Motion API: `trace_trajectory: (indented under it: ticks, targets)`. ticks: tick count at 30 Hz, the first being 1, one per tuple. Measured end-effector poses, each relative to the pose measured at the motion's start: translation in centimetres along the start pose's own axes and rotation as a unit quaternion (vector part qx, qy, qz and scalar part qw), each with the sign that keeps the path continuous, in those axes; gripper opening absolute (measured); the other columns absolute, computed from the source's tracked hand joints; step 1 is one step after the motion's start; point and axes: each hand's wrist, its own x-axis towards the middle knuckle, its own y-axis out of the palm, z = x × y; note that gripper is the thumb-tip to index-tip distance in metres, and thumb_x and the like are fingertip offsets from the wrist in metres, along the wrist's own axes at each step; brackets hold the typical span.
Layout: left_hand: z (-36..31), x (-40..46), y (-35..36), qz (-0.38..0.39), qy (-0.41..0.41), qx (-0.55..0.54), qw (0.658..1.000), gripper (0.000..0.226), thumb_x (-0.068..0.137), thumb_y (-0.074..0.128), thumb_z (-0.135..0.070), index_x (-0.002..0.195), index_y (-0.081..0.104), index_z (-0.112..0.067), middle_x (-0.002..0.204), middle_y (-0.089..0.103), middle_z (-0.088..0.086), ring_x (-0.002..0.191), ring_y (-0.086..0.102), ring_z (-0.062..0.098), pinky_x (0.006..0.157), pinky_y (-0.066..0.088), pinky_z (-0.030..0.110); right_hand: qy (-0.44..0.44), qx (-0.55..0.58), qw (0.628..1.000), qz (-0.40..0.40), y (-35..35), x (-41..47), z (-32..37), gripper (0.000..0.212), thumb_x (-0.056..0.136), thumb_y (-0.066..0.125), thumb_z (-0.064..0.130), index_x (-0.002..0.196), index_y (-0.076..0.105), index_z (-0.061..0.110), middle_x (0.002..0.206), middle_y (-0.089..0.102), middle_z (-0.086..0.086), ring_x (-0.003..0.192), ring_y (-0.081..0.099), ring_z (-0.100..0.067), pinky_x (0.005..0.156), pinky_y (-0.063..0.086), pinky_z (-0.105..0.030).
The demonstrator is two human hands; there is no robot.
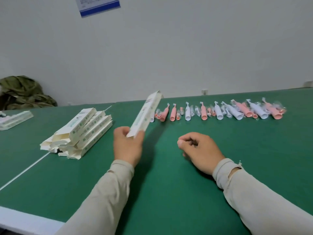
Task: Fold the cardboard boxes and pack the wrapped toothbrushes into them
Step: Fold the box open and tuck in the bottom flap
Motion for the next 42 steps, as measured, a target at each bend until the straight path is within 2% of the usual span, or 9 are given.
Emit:
trace_trajectory:
  ticks: [4, 8, 15, 19, 23, 25, 29, 35, 42]
  targets:
    - [-3.5, -5.2, 5.5, 0.185, 0.146, -0.095, 0.967, 0.053, 0.083, 0.078, -0.022, 0.126, 0.048, -0.019, 0.121, 0.056, -0.013, 0.101, 0.056, -0.012, 0.086, 0.045, 0.009, 0.056, 0.245, 0.967, -0.036, -0.3, 0.3, 1.4, 0.022, 0.095, 0.065, 0.034, 0.109, 0.065, 0.017, 0.097, 0.077, 0.000, 0.081, 0.073, -0.011, 0.069, 0.059, -0.029]
    - [-3.7, -7.9, 8.9, 0.319, 0.198, -0.014, 0.927, 0.052, 0.077, 0.073, -0.031, 0.124, 0.051, -0.035, 0.120, 0.050, -0.010, 0.106, 0.051, -0.007, 0.095, 0.043, 0.017, 0.087, 0.135, 0.973, -0.168, -2.3, 0.3, 1.0, 0.020, 0.093, 0.066, 0.025, 0.110, 0.065, 0.015, 0.107, 0.074, 0.001, 0.093, 0.071, -0.016, 0.086, 0.058, -0.039]
    - [-2.8, -6.1, 8.8, 0.394, -0.148, -0.343, 0.840, 0.056, 0.079, 0.063, -0.048, 0.116, 0.067, -0.007, 0.094, 0.072, 0.013, 0.073, 0.065, 0.021, 0.063, 0.053, 0.032, 0.182, 0.325, 0.925, 0.080, -5.4, -0.9, 1.8, 0.035, 0.089, 0.066, 0.027, 0.114, 0.066, 0.001, 0.091, 0.075, -0.017, 0.072, 0.072, -0.027, 0.061, 0.059, -0.035]
    - [-3.0, -5.9, 8.6, 0.417, -0.276, -0.427, 0.754, 0.066, 0.069, 0.074, -0.056, 0.106, 0.068, -0.002, 0.102, 0.073, 0.020, 0.091, 0.072, 0.029, 0.075, 0.060, 0.040, 0.210, 0.351, 0.892, 0.191, -3.3, -2.1, 1.7, 0.034, 0.090, 0.070, 0.032, 0.111, 0.070, 0.006, 0.100, 0.075, -0.013, 0.083, 0.073, -0.023, 0.066, 0.058, -0.033]
    - [-3.2, -5.1, 8.8, 0.270, -0.269, -0.433, 0.817, 0.093, 0.059, 0.075, -0.065, 0.130, 0.053, -0.008, 0.110, 0.068, 0.018, 0.089, 0.075, 0.020, 0.075, 0.058, 0.038, 0.150, 0.182, 0.970, 0.065, -2.9, -1.5, 0.5, 0.038, 0.089, 0.070, 0.045, 0.101, 0.067, 0.010, 0.090, 0.071, -0.012, 0.074, 0.066, -0.016, 0.069, 0.059, -0.039]
    - [-3.1, -4.8, 8.9, 0.217, -0.241, -0.433, 0.841, 0.075, 0.061, 0.070, -0.064, 0.119, 0.053, -0.019, 0.118, 0.062, 0.022, 0.087, 0.075, 0.022, 0.072, 0.059, 0.040, 0.116, 0.130, 0.983, 0.051, -2.8, -1.7, 0.1, 0.047, 0.073, 0.075, 0.051, 0.102, 0.067, 0.015, 0.101, 0.071, -0.012, 0.084, 0.066, -0.013, 0.084, 0.060, -0.042]
    - [-3.1, -4.9, 9.0, 0.188, -0.238, -0.459, 0.835, 0.067, 0.061, 0.072, -0.063, 0.105, 0.051, -0.018, 0.119, 0.061, 0.024, 0.088, 0.075, 0.024, 0.068, 0.061, 0.041, 0.082, 0.083, 0.993, 0.026, -2.5, -1.6, -0.5, 0.039, 0.076, 0.081, 0.041, 0.107, 0.069, 0.020, 0.098, 0.074, 0.003, 0.089, 0.069, -0.011, 0.090, 0.056, -0.033]
    - [-3.0, -4.6, 8.8, 0.152, -0.239, -0.484, 0.828, 0.102, 0.055, 0.074, -0.065, 0.132, 0.039, -0.008, 0.119, 0.061, 0.023, 0.090, 0.075, 0.025, 0.063, 0.060, 0.035, 0.085, 0.054, 0.995, 0.023, -2.6, -1.7, -0.4, 0.061, 0.055, 0.074, 0.066, 0.103, 0.069, 0.028, 0.095, 0.072, -0.004, 0.074, 0.063, -0.012, 0.077, 0.056, -0.034]
    - [-2.9, -4.4, 8.5, 0.144, -0.233, -0.484, 0.831, 0.096, 0.061, 0.073, -0.065, 0.131, 0.041, -0.007, 0.119, 0.062, 0.022, 0.091, 0.075, 0.025, 0.064, 0.060, 0.035, 0.086, 0.054, 0.994, 0.050, -2.9, -1.8, -0.4, 0.033, 0.083, 0.078, 0.039, 0.111, 0.069, 0.025, 0.099, 0.070, 0.000, 0.070, 0.060, -0.003, 0.071, 0.051, -0.025]
